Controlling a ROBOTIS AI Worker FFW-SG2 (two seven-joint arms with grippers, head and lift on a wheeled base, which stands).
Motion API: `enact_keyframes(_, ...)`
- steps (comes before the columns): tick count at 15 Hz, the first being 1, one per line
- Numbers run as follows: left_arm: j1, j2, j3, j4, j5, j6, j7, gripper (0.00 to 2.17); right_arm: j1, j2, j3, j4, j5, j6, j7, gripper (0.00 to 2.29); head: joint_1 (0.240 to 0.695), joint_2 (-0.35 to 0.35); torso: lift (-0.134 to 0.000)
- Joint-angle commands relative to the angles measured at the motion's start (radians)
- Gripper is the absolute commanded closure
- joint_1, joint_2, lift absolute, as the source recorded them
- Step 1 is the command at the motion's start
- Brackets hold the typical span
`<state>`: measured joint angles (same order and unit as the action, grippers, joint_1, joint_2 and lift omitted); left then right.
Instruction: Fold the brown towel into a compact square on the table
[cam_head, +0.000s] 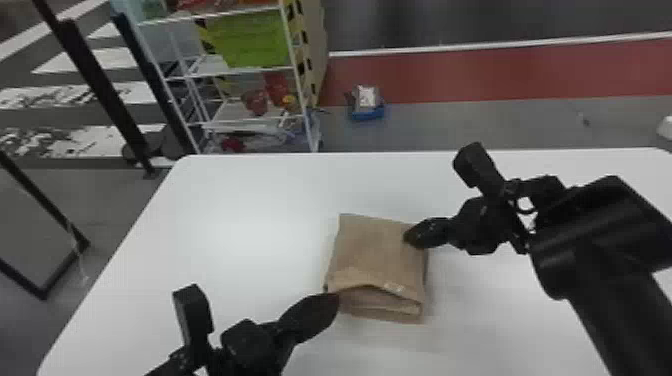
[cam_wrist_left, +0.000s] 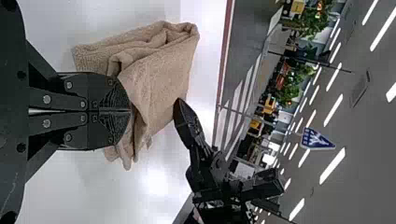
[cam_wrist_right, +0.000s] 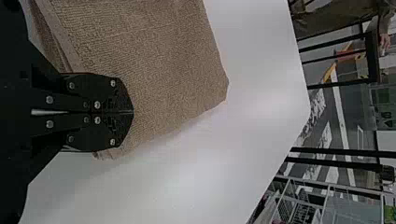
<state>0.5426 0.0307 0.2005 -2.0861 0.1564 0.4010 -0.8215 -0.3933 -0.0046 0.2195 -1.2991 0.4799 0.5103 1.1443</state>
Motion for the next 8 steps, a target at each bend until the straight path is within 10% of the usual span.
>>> enact_keyframes(1,0.005,0.0,0.0,-0.006,0.0,0.0,0.001,1.94,-0.012,0.005,-0.029,0.06,0.011,-0.075,-0.002,2.01,0.695,0.18,-0.124)
enact_keyframes(8,0.011,-0.003,0.027,-0.049,0.017,0.009,0.004,1.94,-0.024,0.005,-0.029,0.093,-0.012,-0.177,0.021,2.01,0.695,0.171,-0.124)
